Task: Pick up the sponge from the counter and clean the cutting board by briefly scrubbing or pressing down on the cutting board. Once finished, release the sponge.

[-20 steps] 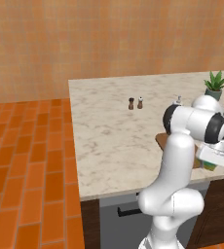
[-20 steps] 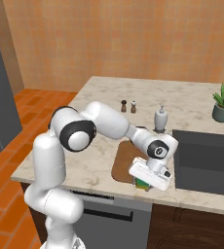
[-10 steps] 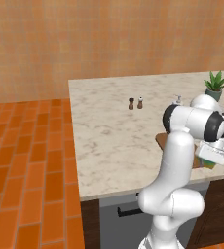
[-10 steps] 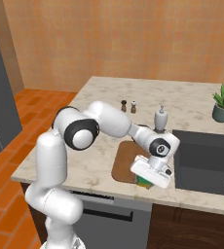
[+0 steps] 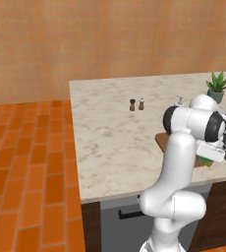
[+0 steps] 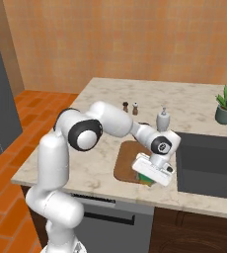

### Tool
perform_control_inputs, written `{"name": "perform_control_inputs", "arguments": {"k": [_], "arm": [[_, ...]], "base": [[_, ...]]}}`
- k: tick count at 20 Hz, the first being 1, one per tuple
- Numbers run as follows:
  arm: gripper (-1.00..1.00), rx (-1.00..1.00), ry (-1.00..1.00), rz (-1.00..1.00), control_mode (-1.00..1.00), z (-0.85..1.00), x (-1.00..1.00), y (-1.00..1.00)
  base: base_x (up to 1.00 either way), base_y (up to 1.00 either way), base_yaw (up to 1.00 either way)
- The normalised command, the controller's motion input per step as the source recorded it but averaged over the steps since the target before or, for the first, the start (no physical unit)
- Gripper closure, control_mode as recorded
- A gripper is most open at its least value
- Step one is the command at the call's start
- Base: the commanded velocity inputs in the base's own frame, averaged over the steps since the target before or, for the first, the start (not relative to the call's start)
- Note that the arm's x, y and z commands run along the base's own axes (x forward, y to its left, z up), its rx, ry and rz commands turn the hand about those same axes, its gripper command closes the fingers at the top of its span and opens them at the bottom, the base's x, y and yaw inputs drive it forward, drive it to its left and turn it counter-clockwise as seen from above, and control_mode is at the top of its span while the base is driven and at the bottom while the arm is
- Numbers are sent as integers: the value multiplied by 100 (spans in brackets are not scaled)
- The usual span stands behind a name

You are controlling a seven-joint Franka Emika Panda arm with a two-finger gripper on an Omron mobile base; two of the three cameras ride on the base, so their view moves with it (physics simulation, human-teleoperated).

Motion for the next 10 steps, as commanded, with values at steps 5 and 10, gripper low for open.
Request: {"name": "perform_control_inputs", "arguments": {"k": [5,10], "arm": [[100,0,0,0,-100,-2,56,9],[100,0,1,0,-100,-3,66,11]], "base": [[0,0,0],[0,0,0]]}}
